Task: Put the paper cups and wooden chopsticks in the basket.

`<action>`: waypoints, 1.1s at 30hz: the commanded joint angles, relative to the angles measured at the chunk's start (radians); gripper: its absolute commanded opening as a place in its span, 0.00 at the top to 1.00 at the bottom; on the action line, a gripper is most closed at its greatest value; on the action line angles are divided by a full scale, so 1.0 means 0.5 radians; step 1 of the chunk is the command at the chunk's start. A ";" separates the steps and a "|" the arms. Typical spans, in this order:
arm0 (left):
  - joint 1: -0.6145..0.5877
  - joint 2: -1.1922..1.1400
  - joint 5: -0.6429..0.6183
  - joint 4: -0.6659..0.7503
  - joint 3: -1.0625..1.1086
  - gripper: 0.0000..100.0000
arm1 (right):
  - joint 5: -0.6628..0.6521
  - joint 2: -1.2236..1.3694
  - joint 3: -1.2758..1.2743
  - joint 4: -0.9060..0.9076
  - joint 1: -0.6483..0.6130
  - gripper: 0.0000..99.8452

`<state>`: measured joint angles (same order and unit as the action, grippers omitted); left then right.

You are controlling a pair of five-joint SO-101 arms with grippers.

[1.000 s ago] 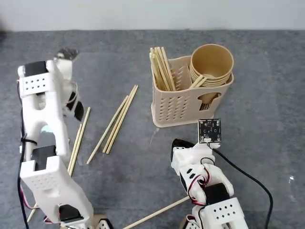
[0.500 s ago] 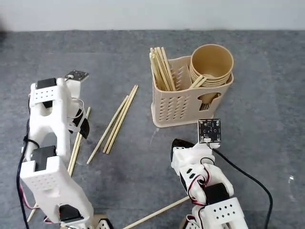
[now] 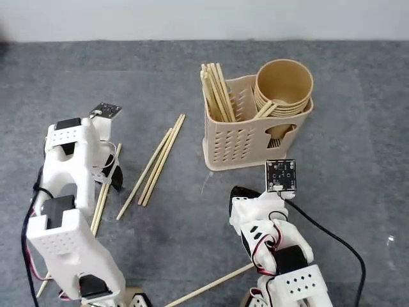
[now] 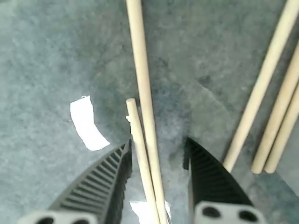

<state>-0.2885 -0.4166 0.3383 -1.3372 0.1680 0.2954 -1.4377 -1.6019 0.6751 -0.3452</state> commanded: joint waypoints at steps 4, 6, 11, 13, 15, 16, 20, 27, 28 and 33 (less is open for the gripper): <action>0.012 -0.233 0.018 -0.166 -0.259 0.91 | 0.009 -0.029 0.012 -0.011 0.008 0.99; 0.015 -0.310 0.018 -0.230 -0.354 0.95 | 0.009 -0.029 0.012 -0.011 0.008 0.99; 0.031 -0.396 0.018 -0.331 -0.477 0.99 | 0.009 -0.029 0.012 -0.011 0.008 0.99; 0.058 -0.396 0.018 -0.338 -0.480 0.99 | 0.009 -0.029 0.012 -0.011 0.008 0.99; 0.089 -0.384 0.018 -0.338 -0.480 0.99 | 0.009 -0.029 0.012 -0.011 0.008 0.99; 0.104 -0.359 0.015 -0.341 -0.480 0.99 | 0.009 -0.029 0.012 -0.011 0.008 0.99; 0.178 -0.157 0.006 -0.442 -0.480 0.99 | 0.009 -0.029 0.012 -0.011 0.008 0.99; 0.270 0.371 0.003 -0.608 -0.480 0.99 | 0.009 -0.029 0.012 -0.011 0.008 0.99; 0.282 0.433 0.003 -0.626 -0.480 0.99 | 0.009 -0.029 0.012 -0.011 0.008 0.99; 0.282 0.638 0.000 -0.672 -0.480 0.99 | 0.009 -0.029 0.012 -0.011 0.008 0.99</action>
<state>-0.1504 -0.1956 0.3383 -1.6563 -0.0499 0.2954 -1.4377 -1.6019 0.6751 -0.3452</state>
